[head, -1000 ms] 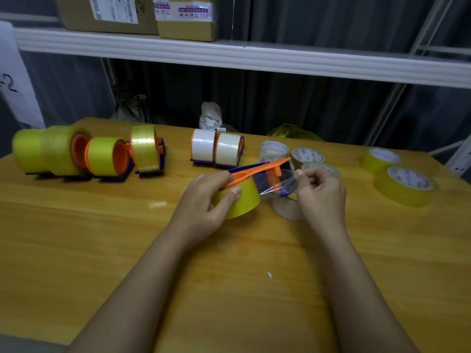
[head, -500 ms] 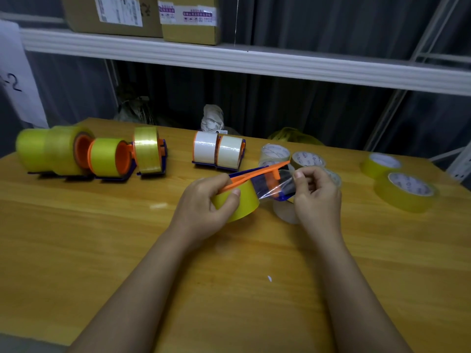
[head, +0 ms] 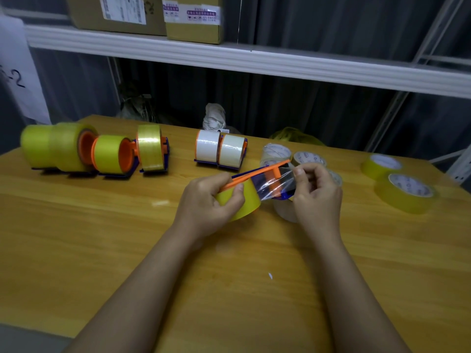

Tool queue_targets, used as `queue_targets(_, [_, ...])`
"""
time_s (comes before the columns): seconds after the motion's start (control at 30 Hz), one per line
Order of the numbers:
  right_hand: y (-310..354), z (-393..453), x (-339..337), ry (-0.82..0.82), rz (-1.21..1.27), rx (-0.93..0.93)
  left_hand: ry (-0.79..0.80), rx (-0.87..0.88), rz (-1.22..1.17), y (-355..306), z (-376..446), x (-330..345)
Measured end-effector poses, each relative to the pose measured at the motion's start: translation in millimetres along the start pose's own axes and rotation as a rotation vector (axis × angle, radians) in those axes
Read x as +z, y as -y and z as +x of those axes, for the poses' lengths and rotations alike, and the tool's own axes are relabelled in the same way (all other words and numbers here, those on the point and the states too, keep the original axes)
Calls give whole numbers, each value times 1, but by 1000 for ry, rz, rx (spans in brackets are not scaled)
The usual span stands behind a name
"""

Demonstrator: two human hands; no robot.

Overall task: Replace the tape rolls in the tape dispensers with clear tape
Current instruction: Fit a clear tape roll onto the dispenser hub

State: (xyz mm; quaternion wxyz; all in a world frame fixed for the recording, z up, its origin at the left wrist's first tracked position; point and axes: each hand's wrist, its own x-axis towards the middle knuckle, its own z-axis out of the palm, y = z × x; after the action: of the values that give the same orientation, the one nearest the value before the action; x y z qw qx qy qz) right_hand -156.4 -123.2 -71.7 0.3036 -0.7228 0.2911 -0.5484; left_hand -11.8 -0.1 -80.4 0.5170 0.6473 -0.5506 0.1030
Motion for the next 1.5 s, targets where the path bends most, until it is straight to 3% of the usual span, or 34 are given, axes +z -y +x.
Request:
queue_targets(0.7, [-7, 4, -1, 33, -116, -118, 42, -63, -56, 2, -2, -1])
queue_targets(1.13, [-4, 3, 1, 124, -111, 115, -24, -58, -28, 6, -1, 4])
queue_targets(1.3, [-1, 2, 0, 90, -62, 159, -16, -55, 6, 5, -1, 1])
queue_targets(1.5, [-2, 2, 0, 47, -9, 218, 42, -197, -88, 6, 2, -3])
